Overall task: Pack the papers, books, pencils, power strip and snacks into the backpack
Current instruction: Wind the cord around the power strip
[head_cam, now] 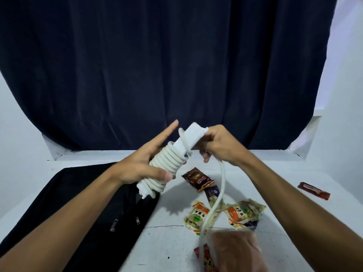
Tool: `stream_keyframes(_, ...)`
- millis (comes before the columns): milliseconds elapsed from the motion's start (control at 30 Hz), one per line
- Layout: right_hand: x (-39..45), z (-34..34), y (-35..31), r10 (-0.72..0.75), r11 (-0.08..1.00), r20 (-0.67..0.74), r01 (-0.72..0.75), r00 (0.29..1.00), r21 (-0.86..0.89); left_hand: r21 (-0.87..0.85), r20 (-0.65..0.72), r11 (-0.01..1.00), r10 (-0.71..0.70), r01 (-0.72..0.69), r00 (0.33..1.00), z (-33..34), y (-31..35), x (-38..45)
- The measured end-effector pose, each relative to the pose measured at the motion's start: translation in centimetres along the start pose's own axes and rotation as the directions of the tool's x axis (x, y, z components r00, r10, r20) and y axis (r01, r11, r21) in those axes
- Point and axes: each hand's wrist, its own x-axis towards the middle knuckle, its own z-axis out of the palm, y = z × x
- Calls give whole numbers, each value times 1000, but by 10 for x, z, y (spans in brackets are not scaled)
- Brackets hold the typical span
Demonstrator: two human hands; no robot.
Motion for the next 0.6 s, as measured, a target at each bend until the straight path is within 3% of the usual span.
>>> stream_keyframes(167,-8,12,4,87,995,38,-85,995,-51,-8,-40,1000,-1,1,999,-1,-5,7)
stream_keyframes(300,-15,11,4,159,969,118,-178,980,169,-15,-80,1000,-19,18,997,-2,-7,7)
stream_keyframes(600,-21,38,5,132,985,-188,-109,973,131,-17,-154,999,-35,32,987,5,-17,8)
